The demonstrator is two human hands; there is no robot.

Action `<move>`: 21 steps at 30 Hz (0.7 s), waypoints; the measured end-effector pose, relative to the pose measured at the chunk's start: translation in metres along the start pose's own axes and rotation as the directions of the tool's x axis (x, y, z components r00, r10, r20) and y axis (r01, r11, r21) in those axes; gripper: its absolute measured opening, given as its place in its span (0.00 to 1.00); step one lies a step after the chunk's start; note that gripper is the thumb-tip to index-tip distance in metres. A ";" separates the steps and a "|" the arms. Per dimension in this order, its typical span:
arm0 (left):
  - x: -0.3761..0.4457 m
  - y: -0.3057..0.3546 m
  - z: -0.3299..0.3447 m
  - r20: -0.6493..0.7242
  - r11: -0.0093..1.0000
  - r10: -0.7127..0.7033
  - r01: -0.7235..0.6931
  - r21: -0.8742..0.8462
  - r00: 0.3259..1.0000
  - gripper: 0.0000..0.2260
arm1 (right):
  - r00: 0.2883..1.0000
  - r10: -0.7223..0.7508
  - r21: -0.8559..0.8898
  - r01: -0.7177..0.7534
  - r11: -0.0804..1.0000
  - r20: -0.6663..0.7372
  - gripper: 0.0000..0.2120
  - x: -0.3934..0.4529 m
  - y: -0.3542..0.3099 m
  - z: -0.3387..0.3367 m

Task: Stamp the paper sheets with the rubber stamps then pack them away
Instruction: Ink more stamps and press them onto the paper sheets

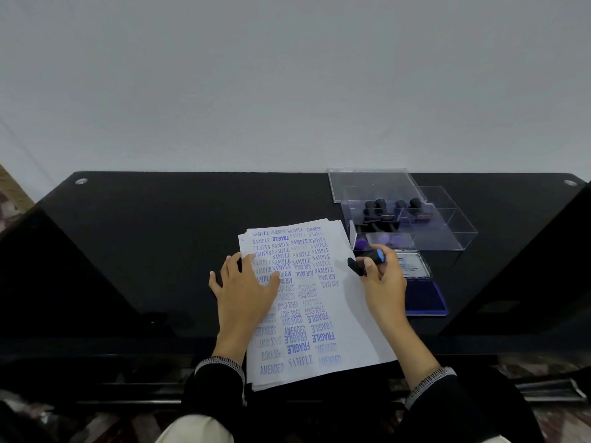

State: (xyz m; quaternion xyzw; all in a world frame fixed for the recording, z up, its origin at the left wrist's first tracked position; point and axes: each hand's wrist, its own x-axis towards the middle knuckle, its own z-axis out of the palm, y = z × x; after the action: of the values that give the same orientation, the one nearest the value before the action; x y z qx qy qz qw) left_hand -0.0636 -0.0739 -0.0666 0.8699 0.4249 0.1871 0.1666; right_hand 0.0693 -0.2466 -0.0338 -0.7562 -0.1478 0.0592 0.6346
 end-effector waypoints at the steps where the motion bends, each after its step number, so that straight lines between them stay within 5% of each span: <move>1: 0.000 0.000 0.000 -0.001 1.000 0.001 -0.001 -0.001 1.000 0.28 | 1.000 -0.001 -0.006 0.001 1.000 0.001 0.11 -0.001 0.000 0.000; 16: -0.001 0.000 -0.002 0.015 1.000 0.003 -0.003 -0.006 1.000 0.28 | 0.999 0.003 -0.018 -0.002 1.000 0.043 0.12 -0.003 -0.001 -0.003; 21: 0.000 0.003 -0.004 0.063 1.000 -0.004 0.003 0.012 0.998 0.27 | 0.997 -0.063 0.029 0.065 0.997 -0.047 0.13 -0.004 -0.014 -0.028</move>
State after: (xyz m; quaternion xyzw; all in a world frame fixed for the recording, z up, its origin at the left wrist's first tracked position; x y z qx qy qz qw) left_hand -0.0632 -0.0750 -0.0623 0.8756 0.4220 0.1568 0.1750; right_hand 0.0709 -0.2723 -0.0157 -0.7425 -0.1565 0.0236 0.6509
